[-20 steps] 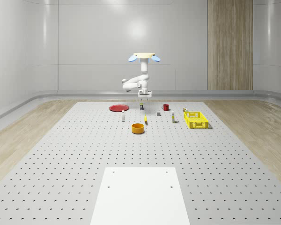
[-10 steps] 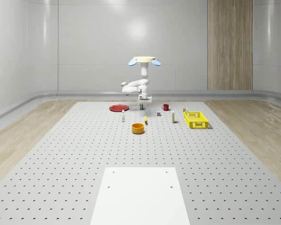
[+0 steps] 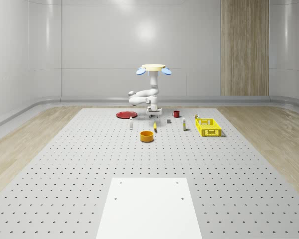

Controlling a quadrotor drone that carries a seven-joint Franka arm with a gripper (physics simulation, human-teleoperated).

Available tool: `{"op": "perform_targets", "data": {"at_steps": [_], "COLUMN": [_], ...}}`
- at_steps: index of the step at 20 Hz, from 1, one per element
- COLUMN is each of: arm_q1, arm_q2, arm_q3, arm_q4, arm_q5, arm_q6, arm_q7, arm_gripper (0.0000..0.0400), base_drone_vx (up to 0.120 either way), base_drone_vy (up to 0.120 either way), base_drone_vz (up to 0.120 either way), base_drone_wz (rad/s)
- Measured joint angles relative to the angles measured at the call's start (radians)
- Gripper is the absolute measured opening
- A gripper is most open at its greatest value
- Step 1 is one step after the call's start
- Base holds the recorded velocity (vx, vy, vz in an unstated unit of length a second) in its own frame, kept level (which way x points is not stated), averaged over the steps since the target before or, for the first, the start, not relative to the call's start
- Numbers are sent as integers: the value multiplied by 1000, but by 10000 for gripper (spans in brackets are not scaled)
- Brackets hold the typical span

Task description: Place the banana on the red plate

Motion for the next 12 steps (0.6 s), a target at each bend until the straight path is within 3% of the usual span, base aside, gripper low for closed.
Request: {"op": "perform_targets", "data": {"at_steps": [6, 12], "arm_q1": [-6, -11], "arm_q2": [-22, -43], "arm_q3": [5, 10], "arm_q4": [1, 2], "arm_q5": [10, 20], "arm_q6": [20, 40], "arm_q7": [5, 10], "arm_gripper": [400, 400], "base_drone_vx": [120, 120], "base_drone_vy": [40, 0], "base_drone_vz": [-7, -120], "base_drone_wz": [0, 0]}}
